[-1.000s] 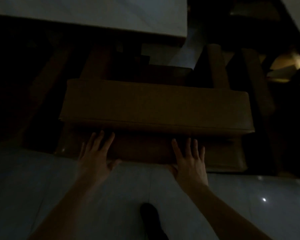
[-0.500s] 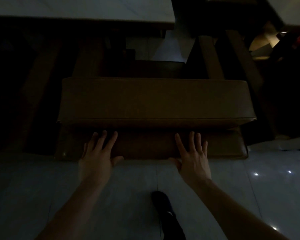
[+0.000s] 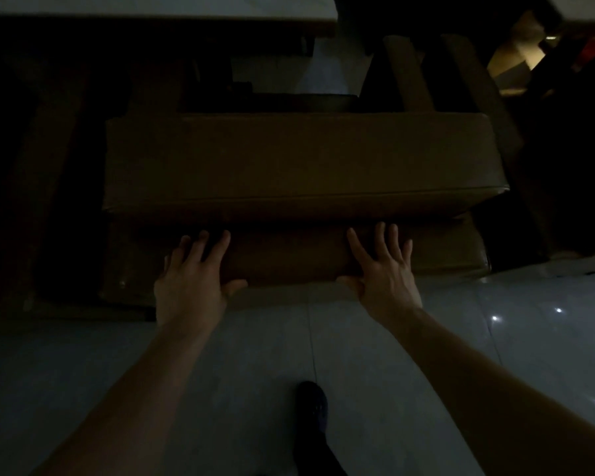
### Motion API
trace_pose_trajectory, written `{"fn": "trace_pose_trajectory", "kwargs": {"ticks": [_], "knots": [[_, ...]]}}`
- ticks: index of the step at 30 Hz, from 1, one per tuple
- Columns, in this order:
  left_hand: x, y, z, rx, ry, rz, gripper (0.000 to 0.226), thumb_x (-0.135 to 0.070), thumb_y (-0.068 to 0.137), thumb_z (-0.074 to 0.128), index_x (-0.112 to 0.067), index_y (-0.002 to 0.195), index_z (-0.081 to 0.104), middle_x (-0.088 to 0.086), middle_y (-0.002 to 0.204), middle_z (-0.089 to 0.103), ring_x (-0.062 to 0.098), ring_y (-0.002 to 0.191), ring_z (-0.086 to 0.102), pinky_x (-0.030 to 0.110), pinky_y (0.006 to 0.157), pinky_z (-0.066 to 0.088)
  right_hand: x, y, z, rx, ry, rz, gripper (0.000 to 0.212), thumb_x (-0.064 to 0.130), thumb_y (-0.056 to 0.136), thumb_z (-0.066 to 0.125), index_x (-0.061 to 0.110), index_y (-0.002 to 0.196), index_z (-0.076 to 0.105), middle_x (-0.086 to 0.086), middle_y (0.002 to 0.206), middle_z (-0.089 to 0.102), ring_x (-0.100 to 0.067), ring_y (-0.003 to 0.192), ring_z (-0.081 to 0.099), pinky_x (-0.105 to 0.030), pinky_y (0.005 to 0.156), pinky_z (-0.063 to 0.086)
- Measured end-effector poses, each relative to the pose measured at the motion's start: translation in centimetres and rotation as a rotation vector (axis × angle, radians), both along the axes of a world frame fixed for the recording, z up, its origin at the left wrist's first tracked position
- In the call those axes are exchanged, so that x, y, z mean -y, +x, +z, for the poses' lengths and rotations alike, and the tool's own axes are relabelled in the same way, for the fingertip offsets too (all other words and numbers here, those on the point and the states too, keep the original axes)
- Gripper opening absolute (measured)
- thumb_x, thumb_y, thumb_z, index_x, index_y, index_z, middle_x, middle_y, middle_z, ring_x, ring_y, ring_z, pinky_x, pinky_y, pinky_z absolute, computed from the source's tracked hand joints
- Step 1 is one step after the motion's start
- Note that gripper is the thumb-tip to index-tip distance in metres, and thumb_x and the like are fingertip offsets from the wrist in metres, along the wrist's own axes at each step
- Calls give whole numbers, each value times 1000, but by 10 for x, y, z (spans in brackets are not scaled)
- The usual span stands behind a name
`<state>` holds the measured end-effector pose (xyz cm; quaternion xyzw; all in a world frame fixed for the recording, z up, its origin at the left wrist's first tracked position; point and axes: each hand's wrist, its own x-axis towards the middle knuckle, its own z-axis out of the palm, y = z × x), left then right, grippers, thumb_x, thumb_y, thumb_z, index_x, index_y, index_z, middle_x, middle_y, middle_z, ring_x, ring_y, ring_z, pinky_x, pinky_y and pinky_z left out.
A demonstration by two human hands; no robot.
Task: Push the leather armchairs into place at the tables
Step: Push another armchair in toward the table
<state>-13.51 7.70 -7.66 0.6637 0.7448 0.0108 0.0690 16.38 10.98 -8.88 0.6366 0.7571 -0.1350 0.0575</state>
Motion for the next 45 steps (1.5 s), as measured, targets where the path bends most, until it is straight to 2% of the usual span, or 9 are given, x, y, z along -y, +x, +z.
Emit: {"fn": "trace_pose_trajectory", "kwargs": {"ticks": [7, 9, 12, 17, 22, 29, 35, 40, 45], "knots": [[-6, 1, 6, -66, -38, -11, 84, -71, 79, 57, -40, 151, 25, 0, 152, 38, 31, 138, 31, 51, 84, 50, -3, 2, 1, 18, 14, 5, 84, 72, 88, 24, 34, 158, -5, -24, 164, -7, -44, 149, -16, -66, 119, 0], [-9, 0, 8, -61, -45, -15, 87, -73, 78, 57, -41, 151, 23, -1, 153, 37, 30, 138, 31, 50, 85, 49, -4, 1, 4, 43, -1, 3, 85, 70, 91, 31, 34, 157, -8, -24, 164, -10, -44, 149, -17, -66, 119, 1], [-5, -2, 10, -35, -32, -20, 90, -76, 76, 56, -39, 151, 24, -1, 155, 35, 30, 139, 29, 53, 97, 41, -5, 0, 8, 12, 3, -24, 95, 75, 86, 44, 35, 158, -2, -23, 165, -6, -45, 149, -14, -68, 118, 3], [-3, -14, 10, -62, 19, 5, 93, -87, 74, 41, -34, 150, 33, 1, 153, 38, 30, 145, 21, 54, 118, 13, -5, -16, 11, -30, 27, -89, 104, 99, 69, 14, 46, 152, -18, -27, 163, -11, -47, 147, -19, -70, 116, -5], [4, -22, -5, 33, 21, 61, 91, -90, 76, 31, -41, 152, 23, -3, 157, 29, 28, 148, 14, 56, 117, 19, -2, -29, -2, -10, 92, -148, 97, 99, 69, 15, 52, 153, 0, -31, 162, -2, -50, 147, -14, -75, 113, 3], [13, -27, -8, 44, 38, 62, 87, -89, 76, 27, -45, 151, 17, -4, 158, 26, 24, 148, 9, 50, 119, 10, 5, -30, -4, -6, 110, -143, 96, 98, 69, 21, 51, 153, 16, -32, 161, 10, -49, 149, -5, -75, 113, 7], [53, -39, -10, 31, 32, 66, 86, -90, 77, 23, -45, 151, 22, -4, 156, 31, 24, 147, 16, 51, 117, 16, 39, -40, -1, -20, 82, -143, 96, 100, 67, 18, 54, 152, 15, -30, 161, 9, -49, 149, -7, -73, 114, 7], [77, -58, -9, 15, 30, 58, 85, -90, 77, 27, -47, 150, 23, -5, 153, 35, 24, 146, 19, 50, 117, 18, 63, -58, 1, 12, 29, -145, 97, 102, 62, 8, 59, 148, 2, -27, 163, 3, -48, 148, -11, -72, 115, 6], [74, -70, -7, 13, 24, 60, 85, -91, 75, 28, -46, 147, 29, -3, 147, 42, 27, 139, 30, 51, 111, 27, 62, -70, -4, 47, 12, -153, 98, 102, 64, 12, 56, 150, 8, -30, 161, 7, -52, 147, -6, -76, 111, 10]]}}
